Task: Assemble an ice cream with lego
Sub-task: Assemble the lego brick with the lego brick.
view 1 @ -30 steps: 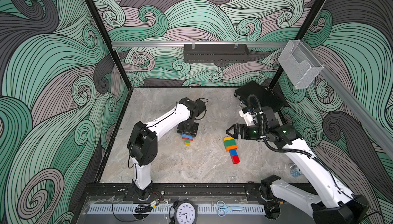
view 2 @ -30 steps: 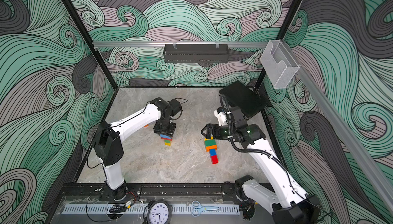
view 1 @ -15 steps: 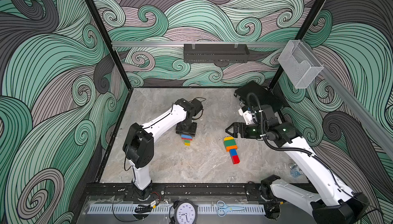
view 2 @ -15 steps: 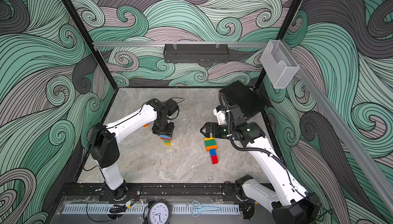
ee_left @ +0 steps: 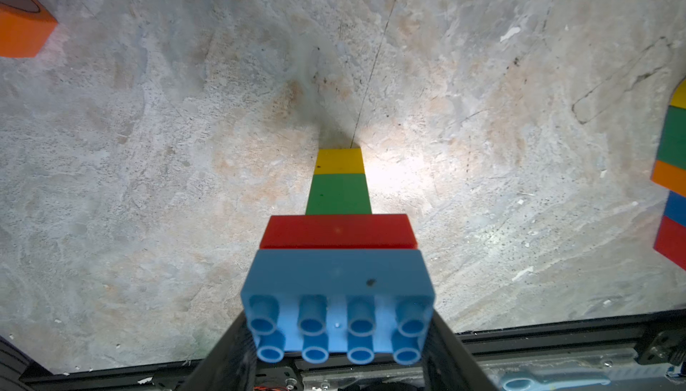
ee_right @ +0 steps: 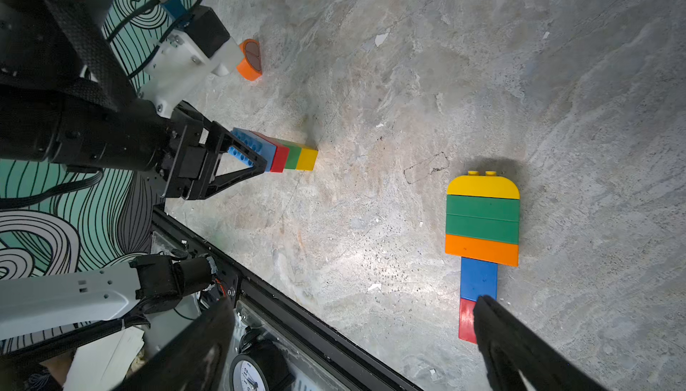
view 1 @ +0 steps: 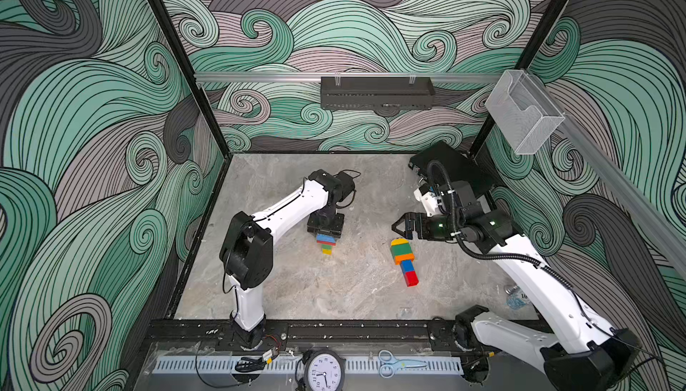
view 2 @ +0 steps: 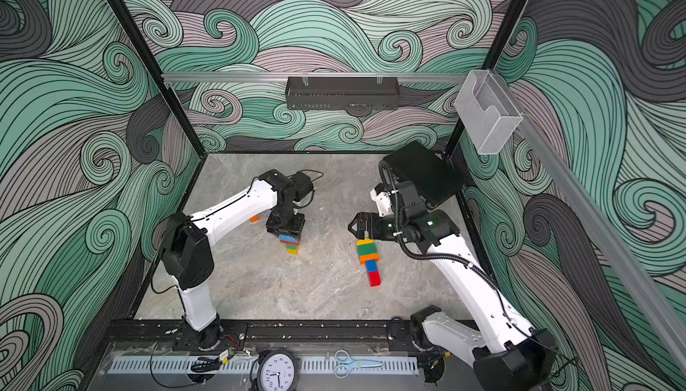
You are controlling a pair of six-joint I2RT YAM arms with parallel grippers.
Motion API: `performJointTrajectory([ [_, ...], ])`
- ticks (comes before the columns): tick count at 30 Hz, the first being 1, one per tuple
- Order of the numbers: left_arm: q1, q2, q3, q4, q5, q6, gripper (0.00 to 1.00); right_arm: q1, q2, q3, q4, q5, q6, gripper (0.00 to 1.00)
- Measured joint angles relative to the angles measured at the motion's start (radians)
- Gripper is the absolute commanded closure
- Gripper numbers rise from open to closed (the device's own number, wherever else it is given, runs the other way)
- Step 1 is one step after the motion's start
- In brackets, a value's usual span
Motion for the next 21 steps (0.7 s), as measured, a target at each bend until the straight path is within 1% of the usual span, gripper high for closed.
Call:
performJointTrajectory([
  [6,0.000,0.018,0.015,-0.018,0.000,-0.009,0.97,0.003,0.018,0.011,0.000,0.002,-0.006,0.01],
  [10,0.000,0.013,-0.005,-0.009,0.001,-0.040,0.97,0.005,0.095,0.095,-0.011,0.001,-0.031,0.01],
  [16,0.000,0.005,-0.019,0.004,0.001,-0.100,0.98,0.012,0.090,0.074,0.010,0.001,-0.031,0.01],
  [21,0.000,0.016,-0.012,-0.004,-0.002,-0.122,0.99,0.014,0.077,0.051,0.013,0.001,-0.030,0.01],
])
